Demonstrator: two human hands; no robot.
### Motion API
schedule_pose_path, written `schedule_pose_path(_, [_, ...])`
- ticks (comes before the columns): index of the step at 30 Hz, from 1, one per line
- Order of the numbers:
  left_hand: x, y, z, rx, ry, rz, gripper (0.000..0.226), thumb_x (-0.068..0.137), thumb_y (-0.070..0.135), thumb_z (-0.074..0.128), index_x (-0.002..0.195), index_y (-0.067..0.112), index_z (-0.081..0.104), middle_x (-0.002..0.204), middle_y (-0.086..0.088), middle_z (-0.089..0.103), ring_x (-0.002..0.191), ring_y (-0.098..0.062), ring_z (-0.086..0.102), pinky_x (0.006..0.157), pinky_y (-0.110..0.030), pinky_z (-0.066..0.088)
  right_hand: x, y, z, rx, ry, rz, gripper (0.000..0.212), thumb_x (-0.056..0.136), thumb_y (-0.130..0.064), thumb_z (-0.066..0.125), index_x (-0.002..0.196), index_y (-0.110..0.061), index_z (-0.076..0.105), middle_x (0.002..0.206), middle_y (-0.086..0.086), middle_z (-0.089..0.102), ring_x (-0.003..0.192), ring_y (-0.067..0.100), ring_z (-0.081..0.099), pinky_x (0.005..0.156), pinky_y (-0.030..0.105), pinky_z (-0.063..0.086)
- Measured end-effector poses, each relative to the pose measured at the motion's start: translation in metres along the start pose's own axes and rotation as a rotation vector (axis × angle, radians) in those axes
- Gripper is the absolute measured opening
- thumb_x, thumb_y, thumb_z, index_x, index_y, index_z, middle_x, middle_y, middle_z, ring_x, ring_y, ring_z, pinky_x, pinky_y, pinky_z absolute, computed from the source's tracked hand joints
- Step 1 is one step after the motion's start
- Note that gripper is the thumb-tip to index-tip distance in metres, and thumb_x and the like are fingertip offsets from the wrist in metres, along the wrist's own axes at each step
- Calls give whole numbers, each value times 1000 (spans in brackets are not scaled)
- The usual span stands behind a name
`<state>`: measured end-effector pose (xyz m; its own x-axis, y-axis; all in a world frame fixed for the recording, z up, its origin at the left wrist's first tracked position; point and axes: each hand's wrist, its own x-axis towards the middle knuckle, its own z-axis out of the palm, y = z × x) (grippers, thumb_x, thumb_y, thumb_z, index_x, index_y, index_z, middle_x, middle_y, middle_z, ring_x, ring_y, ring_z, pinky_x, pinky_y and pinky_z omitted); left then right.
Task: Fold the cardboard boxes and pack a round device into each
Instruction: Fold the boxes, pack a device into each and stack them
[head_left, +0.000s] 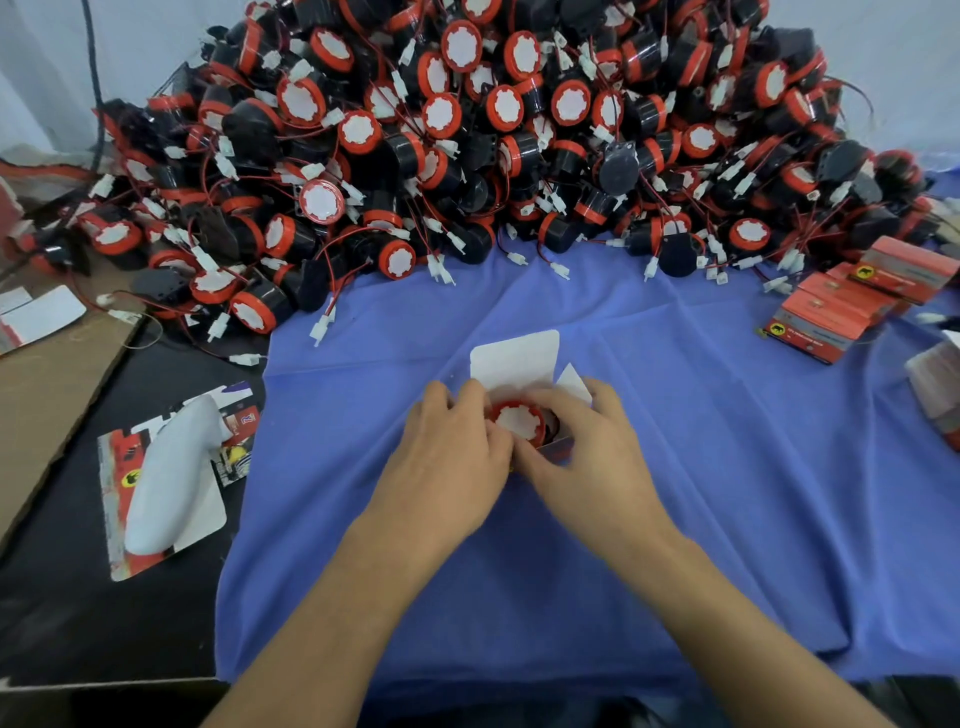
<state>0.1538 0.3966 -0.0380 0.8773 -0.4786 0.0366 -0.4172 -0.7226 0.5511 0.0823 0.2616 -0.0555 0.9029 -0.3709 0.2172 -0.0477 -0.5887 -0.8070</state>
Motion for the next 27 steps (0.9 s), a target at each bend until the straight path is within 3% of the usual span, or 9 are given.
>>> schedule_pose_path(3, [-1, -4, 8, -201, 31, 82, 14, 102, 23, 39, 105, 21, 52, 122, 8, 42, 107, -9, 50, 88, -28, 47, -8, 2, 4, 71, 97, -30, 48, 89, -39, 75, 118, -59, 42, 114, -27, 61, 101, -4, 64, 74, 12, 51])
schedule_pose_path(6, [-8, -9, 12, -540, 215, 128, 30, 103, 23, 36, 123, 33, 56, 117, 15, 58, 105, 1, 57, 87, -15, 45, -13, 10, 5, 172, 129, 13, 57, 90, -46, 73, 118, -67, 28, 119, -38, 59, 102, -14, 62, 73, 2, 46])
schedule_pose_path(9, [-6, -15, 15, -689, 295, 86, 26, 109, 16, 45, 118, 32, 62, 101, 11, 70, 96, -11, 67, 82, -27, 53, -13, 19, 5, 143, 133, -5, 42, 91, -52, 66, 122, -64, 40, 124, -33, 56, 117, -9, 57, 80, 9, 49])
schedule_pose_path(12, [2, -20, 16, -744, 303, 40, 15, 101, 15, 63, 109, 29, 64, 106, 23, 70, 100, 0, 67, 80, -11, 49, -13, 27, 7, 118, 128, -56, 31, 97, -48, 58, 127, -45, 60, 127, -25, 55, 124, 2, 56, 88, 18, 53])
schedule_pose_path(15, [6, -24, 19, -828, 248, -17, 17, 94, 22, 74, 106, 24, 63, 105, 17, 71, 98, -1, 69, 77, -12, 51, -11, 31, 9, 181, 144, -59, 23, 104, -34, 53, 117, -34, 71, 127, -26, 54, 124, -1, 56, 90, 11, 48])
schedule_pose_path(18, [9, -23, 21, -873, 179, -62, 26, 92, 17, 77, 111, 23, 61, 109, 9, 73, 100, -5, 69, 79, -18, 55, -8, 28, 9, 231, 151, -46, 28, 106, -19, 55, 109, -43, 70, 123, -25, 56, 117, -4, 59, 85, 7, 47])
schedule_pose_path(20, [12, -22, 21, -860, 145, -41, 26, 93, 12, 75, 111, 27, 64, 107, 13, 74, 99, -4, 68, 77, -17, 55, -6, 30, 7, 247, 145, -20, 30, 104, -16, 59, 110, -43, 69, 119, -25, 58, 112, -5, 61, 81, 10, 49])
schedule_pose_path(24, [14, -22, 20, -830, 120, -11, 25, 93, 10, 73, 106, 31, 69, 105, 20, 74, 99, -3, 66, 83, -20, 56, 2, 31, 1, 360, 74, 70, 56, 98, -12, 65, 135, -51, 49, 112, -27, 61, 103, 0, 66, 75, 17, 54])
schedule_pose_path(27, [16, -25, 21, -844, 127, -19, 23, 92, 6, 72, 93, 30, 72, 93, 15, 74, 92, -10, 66, 79, -20, 55, 6, 29, -6, 347, 33, 34, 46, 98, -6, 64, 122, -45, 60, 113, -19, 58, 104, 1, 64, 77, 17, 54])
